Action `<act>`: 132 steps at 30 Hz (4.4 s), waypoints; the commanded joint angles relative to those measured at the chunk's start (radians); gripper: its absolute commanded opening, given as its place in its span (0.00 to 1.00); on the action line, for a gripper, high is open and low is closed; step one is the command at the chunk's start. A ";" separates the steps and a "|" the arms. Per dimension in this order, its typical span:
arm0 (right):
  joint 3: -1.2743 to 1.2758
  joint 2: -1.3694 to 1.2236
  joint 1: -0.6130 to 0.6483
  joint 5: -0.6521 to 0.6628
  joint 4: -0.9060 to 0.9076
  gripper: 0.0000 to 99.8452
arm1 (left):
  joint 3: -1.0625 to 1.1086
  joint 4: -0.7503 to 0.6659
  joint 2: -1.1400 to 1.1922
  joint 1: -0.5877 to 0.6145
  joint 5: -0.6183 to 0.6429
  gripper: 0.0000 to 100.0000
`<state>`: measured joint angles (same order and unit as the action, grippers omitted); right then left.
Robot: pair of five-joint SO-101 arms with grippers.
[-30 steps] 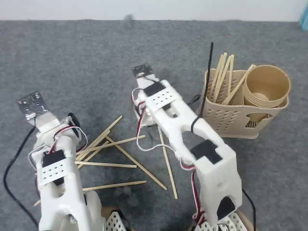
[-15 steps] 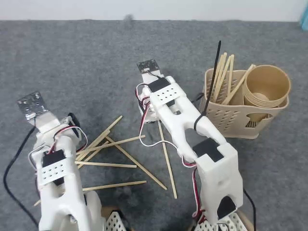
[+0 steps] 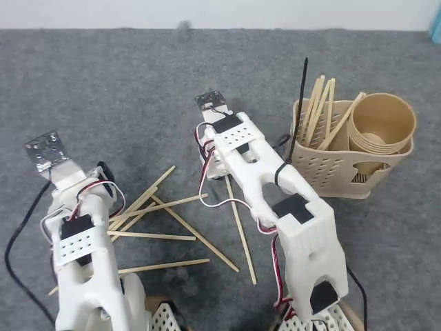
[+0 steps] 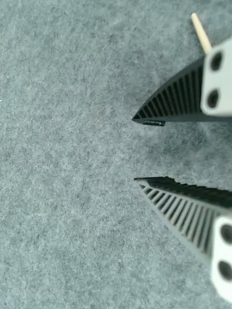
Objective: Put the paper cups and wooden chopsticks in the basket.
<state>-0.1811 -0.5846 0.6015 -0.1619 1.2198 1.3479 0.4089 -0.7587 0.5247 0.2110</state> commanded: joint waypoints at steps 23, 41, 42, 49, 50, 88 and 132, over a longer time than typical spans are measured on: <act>-0.049 0.840 0.147 0.072 0.472 0.01 | -0.042 -0.026 0.002 -0.006 -0.011 0.17; -0.049 1.412 0.012 0.192 0.326 0.01 | -0.041 -0.023 0.002 0.009 -0.011 0.17; -0.049 1.423 -0.019 0.192 0.303 0.01 | -0.041 -0.023 0.002 0.015 -0.011 0.17; -0.023 1.478 -0.165 0.189 0.268 0.01 | -0.041 -0.021 0.002 0.021 -0.011 0.17; -0.003 1.497 -0.176 0.189 0.268 0.01 | -0.039 -0.021 0.002 0.021 -0.011 0.17; 0.634 1.572 -0.549 0.190 -0.710 0.01 | -0.025 -0.025 -0.006 0.021 -0.011 0.17; 0.686 1.867 -0.407 0.190 -0.154 0.14 | -0.025 -0.026 -0.006 0.020 -0.035 0.17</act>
<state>0.5984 1.2612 0.1120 0.0207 0.9206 1.3479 0.4089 -0.7587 0.5401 0.1910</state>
